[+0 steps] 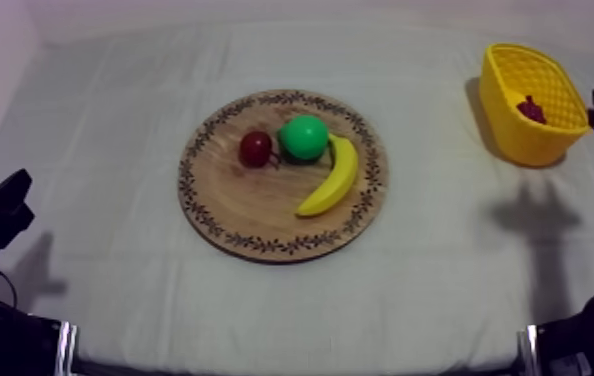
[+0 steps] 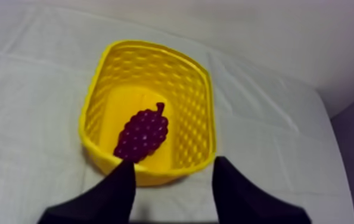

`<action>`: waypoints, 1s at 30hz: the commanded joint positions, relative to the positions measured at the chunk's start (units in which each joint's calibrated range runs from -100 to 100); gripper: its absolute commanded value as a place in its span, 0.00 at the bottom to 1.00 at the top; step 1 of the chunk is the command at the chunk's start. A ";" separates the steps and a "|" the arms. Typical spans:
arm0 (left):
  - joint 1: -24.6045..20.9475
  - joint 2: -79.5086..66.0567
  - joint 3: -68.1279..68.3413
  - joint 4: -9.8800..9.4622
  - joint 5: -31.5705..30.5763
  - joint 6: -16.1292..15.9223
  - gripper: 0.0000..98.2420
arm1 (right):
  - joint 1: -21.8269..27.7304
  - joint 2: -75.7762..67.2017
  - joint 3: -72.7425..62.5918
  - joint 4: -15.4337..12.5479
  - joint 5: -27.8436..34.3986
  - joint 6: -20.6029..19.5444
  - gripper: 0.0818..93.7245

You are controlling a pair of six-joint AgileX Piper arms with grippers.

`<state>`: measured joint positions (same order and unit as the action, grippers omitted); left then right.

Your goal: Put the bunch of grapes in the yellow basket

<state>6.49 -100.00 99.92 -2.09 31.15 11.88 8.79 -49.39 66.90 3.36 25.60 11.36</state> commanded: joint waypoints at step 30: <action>-0.01 0.00 -0.04 -0.04 -0.03 0.00 0.00 | -5.63 -45.84 32.61 -4.90 2.42 -7.47 0.00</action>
<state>6.49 -100.00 99.92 -2.09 31.15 11.88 3.22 -95.10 99.58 -0.73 26.74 3.71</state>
